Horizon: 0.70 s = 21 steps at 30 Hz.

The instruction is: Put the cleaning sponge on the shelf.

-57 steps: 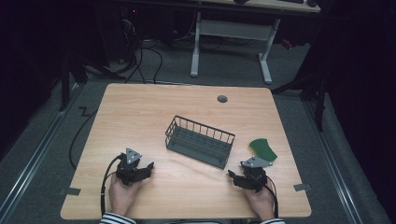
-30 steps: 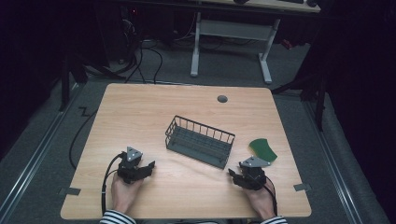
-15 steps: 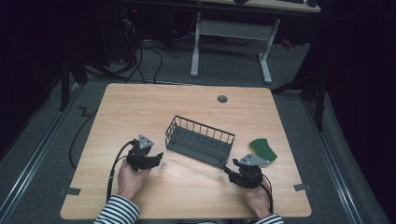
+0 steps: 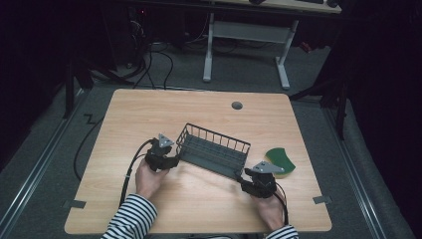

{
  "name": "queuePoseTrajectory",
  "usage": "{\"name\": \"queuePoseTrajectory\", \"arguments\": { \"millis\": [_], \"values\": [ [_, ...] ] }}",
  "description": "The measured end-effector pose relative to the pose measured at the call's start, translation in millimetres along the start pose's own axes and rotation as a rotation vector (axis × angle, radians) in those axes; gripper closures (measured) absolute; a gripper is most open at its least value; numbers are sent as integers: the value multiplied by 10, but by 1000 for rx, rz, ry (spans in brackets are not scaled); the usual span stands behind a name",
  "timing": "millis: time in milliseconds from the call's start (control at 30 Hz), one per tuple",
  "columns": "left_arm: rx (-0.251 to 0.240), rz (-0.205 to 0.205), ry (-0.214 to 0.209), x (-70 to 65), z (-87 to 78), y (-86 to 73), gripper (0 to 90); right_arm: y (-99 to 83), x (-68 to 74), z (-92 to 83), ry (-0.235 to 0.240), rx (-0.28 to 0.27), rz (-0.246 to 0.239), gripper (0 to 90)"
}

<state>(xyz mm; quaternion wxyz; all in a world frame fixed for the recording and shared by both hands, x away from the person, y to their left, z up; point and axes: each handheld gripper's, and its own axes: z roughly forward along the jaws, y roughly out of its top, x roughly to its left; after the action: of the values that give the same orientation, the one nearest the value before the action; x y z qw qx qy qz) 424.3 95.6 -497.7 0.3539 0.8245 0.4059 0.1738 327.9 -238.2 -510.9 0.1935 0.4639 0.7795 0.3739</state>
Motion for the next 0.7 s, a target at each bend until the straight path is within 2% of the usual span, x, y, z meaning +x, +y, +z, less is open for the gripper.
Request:
{"name": "queuePoseTrajectory", "arguments": {
  "millis": [467, 700],
  "values": [
    [18, 5, -17, 30, 144, 42, 647, 17, -11, 15, 48, 7, 13, 727],
    [16, 8, -31, 47, 129, 44, 735, 17, -13, 9, 46, 13, 8, 799]
  ]
}}
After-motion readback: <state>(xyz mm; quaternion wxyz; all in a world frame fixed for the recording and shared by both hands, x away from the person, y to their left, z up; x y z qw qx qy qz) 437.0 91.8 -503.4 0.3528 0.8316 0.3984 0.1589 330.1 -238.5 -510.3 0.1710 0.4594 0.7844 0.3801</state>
